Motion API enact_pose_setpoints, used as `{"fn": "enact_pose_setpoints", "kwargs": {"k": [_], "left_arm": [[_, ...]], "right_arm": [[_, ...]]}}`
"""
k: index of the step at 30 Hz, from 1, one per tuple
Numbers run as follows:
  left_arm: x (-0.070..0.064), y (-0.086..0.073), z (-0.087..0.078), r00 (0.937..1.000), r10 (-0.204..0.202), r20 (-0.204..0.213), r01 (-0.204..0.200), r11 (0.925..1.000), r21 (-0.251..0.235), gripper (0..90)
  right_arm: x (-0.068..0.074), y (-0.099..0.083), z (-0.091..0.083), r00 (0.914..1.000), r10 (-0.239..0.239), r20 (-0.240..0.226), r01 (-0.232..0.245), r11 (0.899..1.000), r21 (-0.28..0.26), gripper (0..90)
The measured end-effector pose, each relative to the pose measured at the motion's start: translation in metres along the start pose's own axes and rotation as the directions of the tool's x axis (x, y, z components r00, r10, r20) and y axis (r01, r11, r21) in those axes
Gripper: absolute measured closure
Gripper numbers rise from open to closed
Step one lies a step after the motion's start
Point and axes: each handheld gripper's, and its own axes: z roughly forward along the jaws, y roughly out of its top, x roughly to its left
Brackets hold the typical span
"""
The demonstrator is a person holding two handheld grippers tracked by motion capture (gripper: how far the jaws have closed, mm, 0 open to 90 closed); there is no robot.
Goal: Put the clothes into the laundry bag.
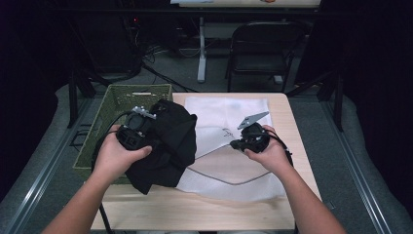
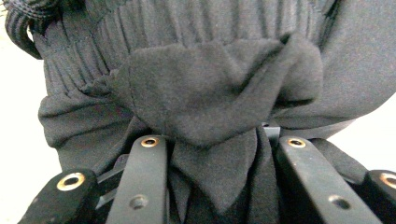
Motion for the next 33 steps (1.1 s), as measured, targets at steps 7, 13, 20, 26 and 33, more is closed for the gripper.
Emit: {"fn": "enact_pose_setpoints", "kwargs": {"k": [7,13,20,26,33], "left_arm": [[-0.010,-0.005,0.005,0.9993,0.024,0.029,-0.024,0.9997,-0.007,67.1],[-0.015,-0.009,0.012,0.9984,0.029,0.048,-0.028,0.9996,-0.008,67.1],[-0.020,-0.016,0.020,0.9974,0.038,0.061,-0.037,0.9992,-0.012,67.1],[-0.024,-0.021,0.026,0.9964,0.045,0.072,-0.045,0.9990,-0.007,67.1],[-0.030,-0.026,0.032,0.9942,0.059,0.089,-0.059,0.9982,-0.007,67.1]], "right_arm": [[0.000,0.003,-0.001,1.0000,-0.002,0.007,0.002,1.000,0.003,89.7],[-0.003,0.007,-0.002,1.0000,-0.002,0.009,0.002,1.000,-0.004,89.7],[-0.005,0.012,-0.002,0.9999,0.000,0.015,0.000,1.000,0.003,89.8],[-0.005,0.018,-0.004,0.9999,0.002,0.012,-0.002,1.000,-0.006,89.8],[-0.004,0.022,-0.002,0.9999,-0.001,0.016,0.001,1.000,-0.005,89.9]]}}
